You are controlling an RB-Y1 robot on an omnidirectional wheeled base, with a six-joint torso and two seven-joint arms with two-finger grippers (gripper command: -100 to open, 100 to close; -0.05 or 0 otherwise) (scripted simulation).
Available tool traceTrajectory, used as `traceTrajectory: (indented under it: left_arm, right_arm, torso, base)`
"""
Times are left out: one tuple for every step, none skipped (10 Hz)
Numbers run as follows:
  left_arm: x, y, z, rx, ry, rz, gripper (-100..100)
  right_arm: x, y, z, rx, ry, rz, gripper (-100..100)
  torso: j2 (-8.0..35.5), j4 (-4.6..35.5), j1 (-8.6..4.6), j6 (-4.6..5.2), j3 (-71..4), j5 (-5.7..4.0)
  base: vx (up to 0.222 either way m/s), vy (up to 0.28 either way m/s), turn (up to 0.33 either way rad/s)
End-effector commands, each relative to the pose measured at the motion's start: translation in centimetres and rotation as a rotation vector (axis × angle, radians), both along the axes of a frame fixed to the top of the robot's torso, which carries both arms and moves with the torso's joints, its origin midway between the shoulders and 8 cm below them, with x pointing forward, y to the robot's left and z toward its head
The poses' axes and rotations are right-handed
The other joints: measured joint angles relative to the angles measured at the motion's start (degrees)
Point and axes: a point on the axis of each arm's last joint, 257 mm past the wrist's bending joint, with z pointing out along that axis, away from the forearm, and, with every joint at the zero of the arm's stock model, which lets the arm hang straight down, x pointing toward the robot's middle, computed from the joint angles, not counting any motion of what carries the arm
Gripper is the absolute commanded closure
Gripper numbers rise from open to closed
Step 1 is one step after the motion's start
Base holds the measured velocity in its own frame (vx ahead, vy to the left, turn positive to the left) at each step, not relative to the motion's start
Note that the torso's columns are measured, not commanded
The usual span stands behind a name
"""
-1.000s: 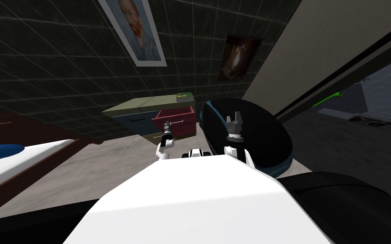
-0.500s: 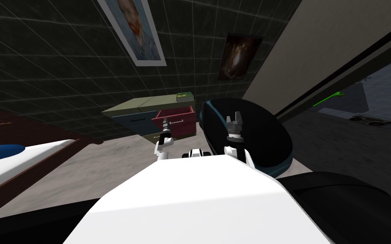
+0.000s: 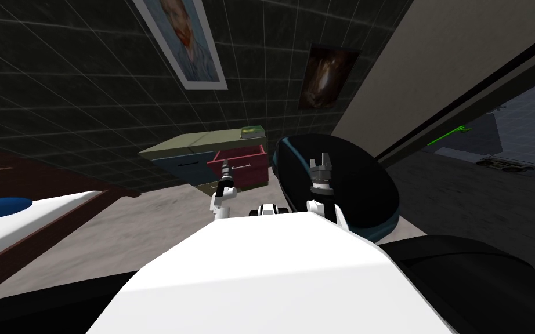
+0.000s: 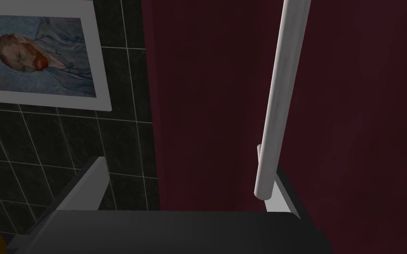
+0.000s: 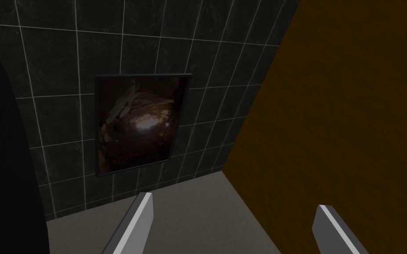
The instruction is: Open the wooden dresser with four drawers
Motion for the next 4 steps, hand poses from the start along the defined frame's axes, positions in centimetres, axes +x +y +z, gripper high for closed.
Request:
traceTrajectory:
  left_arm:
    - [-0.01,0.01,-0.09,0.0,0.002,0.0,0]
    - [-0.02,0.02,-0.17,-0.001,0.004,0.0,0]
    - [-0.02,0.02,-0.22,-0.001,0.005,0.0,0]
    - [-0.02,0.03,-0.25,-0.001,0.006,0.001,0]
  right_arm:
    - [0.0,0.0,0.0,0.0,0.0,0.0,0]
    - [0.0,0.0,0.0,0.0,0.0,0.0,0]
    - [0.0,0.0,0.0,0.0,0.0,0.0,0]
    - [0.0,0.0,0.0,0.0,0.0,0.0,0]
  torso:
    - [-0.04,-0.03,0.02,0.0,-0.03,0.01]
    - [-0.07,-0.05,0.03,0.01,-0.04,0.03]
    - [-0.09,-0.07,0.04,0.01,-0.06,0.04]
    - [-0.1,-0.08,0.05,0.01,-0.06,0.04]
  base:
    - [0.0,0.0,0.0]
    - [0.0,0.0,0.0]
    - [0.0,0.0,0.0]
    - [0.0,0.0,0.0]
